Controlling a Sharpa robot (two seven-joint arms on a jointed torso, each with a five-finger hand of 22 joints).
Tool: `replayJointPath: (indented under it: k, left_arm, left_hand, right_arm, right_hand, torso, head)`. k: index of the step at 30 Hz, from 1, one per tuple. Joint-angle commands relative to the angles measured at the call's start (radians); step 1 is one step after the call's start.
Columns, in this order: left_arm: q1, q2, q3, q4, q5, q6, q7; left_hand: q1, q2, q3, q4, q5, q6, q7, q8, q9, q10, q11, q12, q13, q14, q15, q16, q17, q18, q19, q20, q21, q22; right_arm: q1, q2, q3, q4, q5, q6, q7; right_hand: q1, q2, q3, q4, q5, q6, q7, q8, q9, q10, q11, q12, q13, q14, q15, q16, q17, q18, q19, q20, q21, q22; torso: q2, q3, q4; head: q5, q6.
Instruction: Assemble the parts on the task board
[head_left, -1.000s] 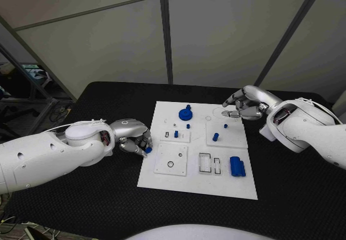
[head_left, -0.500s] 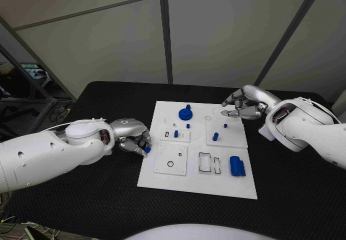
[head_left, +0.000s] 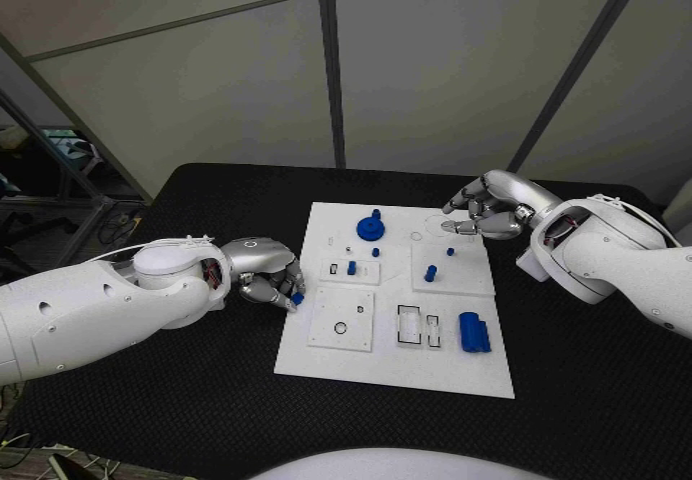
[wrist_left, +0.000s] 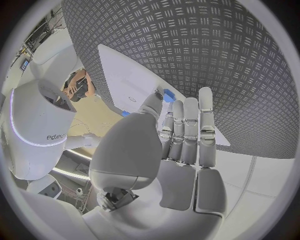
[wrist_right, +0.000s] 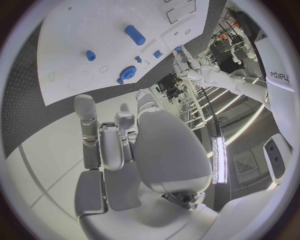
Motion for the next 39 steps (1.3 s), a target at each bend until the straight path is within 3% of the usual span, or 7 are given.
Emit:
replayJointPath:
  k: [1,10,17,20,25,28,39]
  left_arm:
    - [-0.003,0.003,-0.003,-0.006,-0.013,0.025,-0.012]
    - [-0.003,0.005,-0.003,-0.010,-0.001,0.015,-0.009]
    - [-0.002,0.007,-0.003,-0.013,0.003,0.009,-0.011]
    - [-0.002,0.009,-0.003,-0.015,0.004,0.008,-0.011]
    - [-0.002,0.012,-0.003,-0.017,0.006,0.006,-0.010]
    - [-0.001,0.013,-0.003,-0.018,0.006,0.004,-0.011]
    - [-0.001,0.017,-0.003,-0.018,0.006,-0.005,-0.014]
  left_hand:
    - [0.000,0.016,0.002,0.010,0.005,0.009,0.000,0.003,0.002,-0.008,0.000,0.003,-0.003,-0.003,-0.005,0.006,-0.002,-0.011,0.002,-0.005,0.004,0.003]
    - [-0.026,0.060,0.029,0.077,0.006,0.000,0.004,-0.007,0.000,-0.017,0.002,0.000,-0.016,-0.007,-0.003,0.010,-0.013,-0.011,-0.001,-0.004,0.002,0.012]
    - [-0.030,0.071,0.064,0.146,0.007,-0.005,0.005,-0.013,0.001,-0.023,0.002,0.004,-0.023,-0.008,-0.003,0.013,-0.022,-0.011,-0.002,-0.003,-0.002,0.018]
    - [-0.023,0.064,0.089,0.183,0.007,-0.007,0.006,-0.016,0.001,-0.026,0.002,0.009,-0.026,-0.009,-0.003,0.014,-0.027,-0.011,-0.002,-0.003,-0.005,0.020]
    - [0.004,0.022,0.157,0.278,0.006,-0.010,0.010,-0.018,0.001,-0.031,0.005,0.018,-0.037,-0.010,-0.001,0.019,-0.042,-0.010,0.001,-0.002,-0.013,0.027]
    - [0.017,0.005,0.181,0.304,0.007,-0.011,0.009,-0.019,0.002,-0.032,0.005,0.021,-0.041,-0.010,-0.001,0.020,-0.047,-0.011,0.002,-0.001,-0.016,0.029]
    - [0.046,-0.007,0.232,0.321,0.008,-0.015,0.015,-0.021,0.002,-0.036,0.005,0.019,-0.053,-0.012,-0.001,0.021,-0.056,-0.010,0.004,-0.001,-0.021,0.033]
  right_arm:
    - [0.001,0.000,0.000,0.002,-0.003,-0.007,0.004]
    - [0.001,0.000,0.000,0.002,-0.003,-0.007,0.005]
    - [0.001,-0.001,0.000,0.003,-0.003,-0.007,0.005]
    - [0.001,-0.001,0.000,0.003,-0.003,-0.007,0.005]
    - [0.001,-0.001,0.000,0.003,-0.003,-0.007,0.006]
    - [0.001,-0.002,0.000,0.003,-0.003,-0.007,0.006]
    - [0.001,-0.002,0.000,0.004,-0.003,-0.007,0.006]
  right_hand:
    - [0.002,0.002,0.001,0.003,0.005,0.001,-0.003,0.003,0.000,0.001,-0.005,-0.003,-0.002,0.044,-0.006,-0.006,0.013,0.016,0.008,-0.002,-0.005,-0.001]
    - [0.001,0.003,0.001,0.004,0.005,0.001,-0.003,0.004,0.000,0.001,-0.005,-0.003,-0.002,0.044,-0.006,-0.007,0.013,0.016,0.008,-0.002,-0.006,-0.001]
    - [0.000,0.003,0.001,0.005,0.005,0.001,-0.003,0.004,0.000,0.001,-0.005,-0.004,-0.002,0.044,-0.006,-0.007,0.012,0.016,0.008,-0.002,-0.006,-0.001]
    - [0.000,0.003,0.001,0.005,0.005,0.001,-0.003,0.004,0.000,0.001,-0.005,-0.004,-0.002,0.044,-0.006,-0.007,0.012,0.016,0.008,-0.002,-0.006,-0.001]
    - [-0.002,0.003,0.000,0.005,0.005,0.001,-0.003,0.004,0.000,0.001,-0.005,-0.004,-0.003,0.044,-0.006,-0.007,0.013,0.016,0.008,-0.002,-0.006,-0.002]
    - [-0.002,0.003,0.000,0.005,0.005,0.001,-0.003,0.004,0.000,0.001,-0.005,-0.004,-0.003,0.044,-0.006,-0.007,0.013,0.016,0.008,-0.002,-0.006,-0.002]
    - [-0.002,0.003,0.000,0.005,0.005,0.001,-0.003,0.004,0.000,0.001,-0.005,-0.004,-0.003,0.044,-0.006,-0.007,0.013,0.016,0.008,-0.002,-0.006,-0.002]
  torso:
    - [0.000,-0.0001,-0.0003]
    - [0.000,-0.0004,0.0001]
    - [0.000,-0.0003,0.0000]
    - [0.000,-0.0002,0.0004]
    - [0.000,-0.0002,-0.0003]
    - [0.000,0.0000,-0.0005]
    - [-0.001,-0.0003,-0.0001]
  head:
    - [-0.002,0.000]
    - [-0.002,0.003]
    - [-0.003,0.005]
    - [-0.004,0.005]
    - [-0.005,0.006]
    - [-0.005,0.006]
    - [-0.006,0.008]
